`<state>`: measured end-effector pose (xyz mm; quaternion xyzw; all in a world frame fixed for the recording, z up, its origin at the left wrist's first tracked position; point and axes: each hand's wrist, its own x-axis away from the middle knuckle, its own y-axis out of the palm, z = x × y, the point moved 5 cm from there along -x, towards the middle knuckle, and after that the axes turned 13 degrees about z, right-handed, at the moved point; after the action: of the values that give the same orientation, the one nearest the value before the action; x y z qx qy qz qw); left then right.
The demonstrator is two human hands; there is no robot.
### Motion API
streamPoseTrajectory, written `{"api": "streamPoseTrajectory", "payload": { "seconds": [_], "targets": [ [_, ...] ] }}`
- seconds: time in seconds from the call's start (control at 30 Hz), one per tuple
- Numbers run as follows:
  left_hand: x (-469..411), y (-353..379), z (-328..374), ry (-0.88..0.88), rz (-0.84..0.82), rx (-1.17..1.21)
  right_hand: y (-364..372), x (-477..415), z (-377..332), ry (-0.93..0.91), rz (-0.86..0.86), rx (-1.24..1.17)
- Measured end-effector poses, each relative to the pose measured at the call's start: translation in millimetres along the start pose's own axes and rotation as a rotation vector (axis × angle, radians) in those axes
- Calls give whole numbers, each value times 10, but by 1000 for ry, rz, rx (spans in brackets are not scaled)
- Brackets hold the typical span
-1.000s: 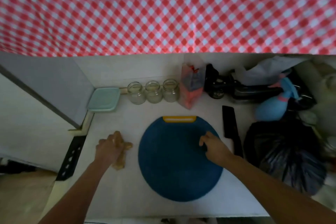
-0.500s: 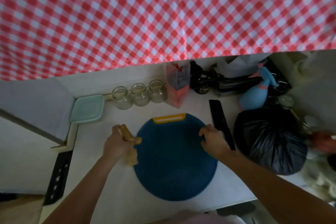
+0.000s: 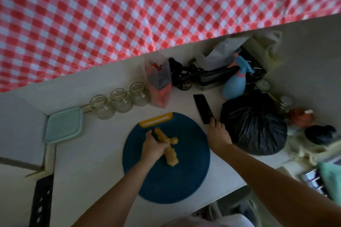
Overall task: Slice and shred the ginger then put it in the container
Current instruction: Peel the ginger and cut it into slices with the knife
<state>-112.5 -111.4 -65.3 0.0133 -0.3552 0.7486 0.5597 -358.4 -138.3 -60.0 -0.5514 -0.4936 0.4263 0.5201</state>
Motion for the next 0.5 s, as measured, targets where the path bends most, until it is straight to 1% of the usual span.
{"api": "streamPoseTrajectory", "payload": {
  "seconds": [0.1, 0.17, 0.23, 0.3, 0.33, 0.4, 0.47, 0.5],
  "targets": [
    [0, -14, -30, 26, 17, 41, -23, -57, -2, 43, 26, 17],
    [49, -55, -14, 98, 12, -27, -57, -92, -8, 86, 1, 18],
    [138, -127, 39, 253, 19, -215, -91, -148, -3, 149, -37, -40],
    [182, -205, 65, 464, 28, -364, -92, -211, -18, 192, -128, -131],
    [192, -222, 67, 568, -2, -412, -83, -252, -30, 216, -176, -211],
    [182, -214, 22, 720, -119, -512, -78, -310, -65, 317, -243, -475],
    [149, -197, -55, 774, -207, -597, -81, -265, -114, 478, -320, -811],
    [128, -193, -83, 788, -216, -614, -102, -221, -144, 531, -351, -958]
  ]
}}
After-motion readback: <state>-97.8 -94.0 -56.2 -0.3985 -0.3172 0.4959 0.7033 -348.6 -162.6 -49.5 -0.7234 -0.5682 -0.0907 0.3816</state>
